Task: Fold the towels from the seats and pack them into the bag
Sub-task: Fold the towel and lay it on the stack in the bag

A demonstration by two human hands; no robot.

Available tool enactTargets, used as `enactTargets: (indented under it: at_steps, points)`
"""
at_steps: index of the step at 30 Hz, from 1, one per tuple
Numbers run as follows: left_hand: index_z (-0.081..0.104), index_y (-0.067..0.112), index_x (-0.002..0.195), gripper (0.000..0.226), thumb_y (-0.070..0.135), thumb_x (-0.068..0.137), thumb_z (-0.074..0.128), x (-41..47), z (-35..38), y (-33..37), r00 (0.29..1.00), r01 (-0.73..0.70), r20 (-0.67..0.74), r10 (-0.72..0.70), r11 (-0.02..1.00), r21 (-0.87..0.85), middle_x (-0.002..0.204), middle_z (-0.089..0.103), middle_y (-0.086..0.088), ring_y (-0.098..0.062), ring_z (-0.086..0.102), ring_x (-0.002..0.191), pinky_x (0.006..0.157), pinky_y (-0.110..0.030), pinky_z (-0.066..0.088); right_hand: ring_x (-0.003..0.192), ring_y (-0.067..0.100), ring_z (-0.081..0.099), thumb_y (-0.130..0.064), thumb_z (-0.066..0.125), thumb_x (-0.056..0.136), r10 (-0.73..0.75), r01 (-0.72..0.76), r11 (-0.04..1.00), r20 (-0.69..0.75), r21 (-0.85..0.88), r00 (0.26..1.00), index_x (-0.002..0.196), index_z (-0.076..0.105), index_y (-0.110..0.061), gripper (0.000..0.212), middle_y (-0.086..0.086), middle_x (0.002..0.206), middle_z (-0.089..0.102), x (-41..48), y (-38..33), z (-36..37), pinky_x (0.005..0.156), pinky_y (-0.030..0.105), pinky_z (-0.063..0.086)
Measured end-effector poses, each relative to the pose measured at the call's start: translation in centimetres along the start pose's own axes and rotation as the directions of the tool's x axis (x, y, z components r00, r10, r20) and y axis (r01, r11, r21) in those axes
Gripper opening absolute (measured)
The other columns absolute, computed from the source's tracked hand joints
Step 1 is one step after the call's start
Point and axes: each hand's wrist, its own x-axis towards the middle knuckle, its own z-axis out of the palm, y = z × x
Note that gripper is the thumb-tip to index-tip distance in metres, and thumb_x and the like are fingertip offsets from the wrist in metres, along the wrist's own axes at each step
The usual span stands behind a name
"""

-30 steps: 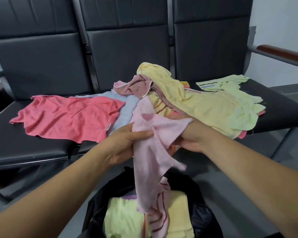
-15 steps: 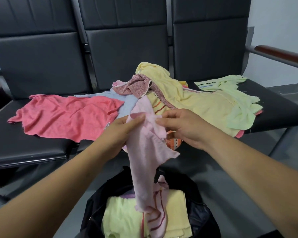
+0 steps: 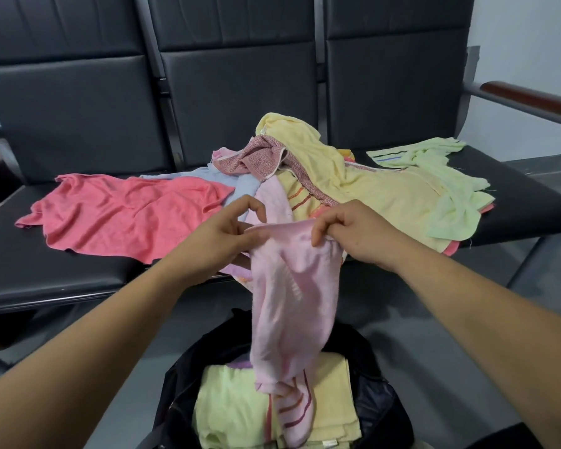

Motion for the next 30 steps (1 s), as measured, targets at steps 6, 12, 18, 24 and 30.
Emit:
enactTargets:
  at_steps: [6,12,18,24,30]
  points:
    - [0.075,0.011,0.093,0.032,-0.004,0.102,0.048,0.3,-0.2,-0.1,1.0,-0.012,-0.015,0.012,1.0,0.005,0.083,0.07,-0.007,-0.017,0.065,0.076,0.073,-0.029,0.057,0.086,-0.024,0.057,-0.02,0.069,0.093,0.004,0.007,0.999,0.236,-0.045,0.972,0.112,0.077,-0.02,0.02,-0.032,0.091,0.067,-0.7,-0.8,0.9,0.075,0.003,0.042]
    - [0.073,0.007,0.095,0.028,-0.006,0.1,0.048,0.6,-0.3,0.2,0.997,-0.006,-0.083,-0.001,0.997,-0.083,0.092,0.073,-0.008,-0.016,0.064,0.077,0.072,-0.025,0.057,0.07,0.01,0.067,-0.03,0.08,0.085,-0.022,0.036,0.998,0.28,-0.045,0.96,0.082,0.074,-0.023,0.009,-0.017,0.072,0.067,-0.7,-0.3,3.5,0.078,0.047,0.061]
    - [0.078,0.022,0.095,0.03,0.003,0.098,0.056,-0.2,-1.9,0.7,0.997,-0.012,-0.062,0.045,0.893,0.451,0.075,0.063,0.001,-0.003,0.041,0.052,0.05,-0.013,0.034,0.07,0.019,0.062,-0.025,0.073,0.09,-0.037,0.052,0.995,0.174,-0.081,0.984,0.078,0.065,-0.024,0.015,0.0,0.079,0.061,-0.6,-0.1,1.9,0.069,0.037,0.058]
    - [0.071,0.027,0.082,0.017,0.041,0.078,0.079,-0.4,-2.6,1.0,0.999,-0.026,0.039,0.003,0.799,0.601,0.058,0.056,0.018,0.001,0.047,0.056,0.054,-0.016,0.038,0.072,0.008,0.049,-0.024,0.068,0.089,-0.088,0.107,0.975,0.102,-0.195,0.991,0.074,0.055,-0.027,0.02,-0.009,0.08,0.056,-0.5,0.0,0.9,0.069,0.031,0.043]
    - [0.071,0.01,0.083,0.064,0.072,0.073,0.067,0.2,-3.9,0.5,0.992,0.044,-0.119,0.045,0.756,0.653,0.06,0.043,0.001,-0.006,0.039,0.056,0.056,-0.025,0.031,0.056,-0.005,0.054,-0.019,0.075,0.09,-0.102,0.104,0.986,0.021,-0.129,0.995,0.074,0.065,-0.02,0.019,-0.029,0.058,0.059,-0.4,-0.2,0.0,0.057,0.009,0.038]
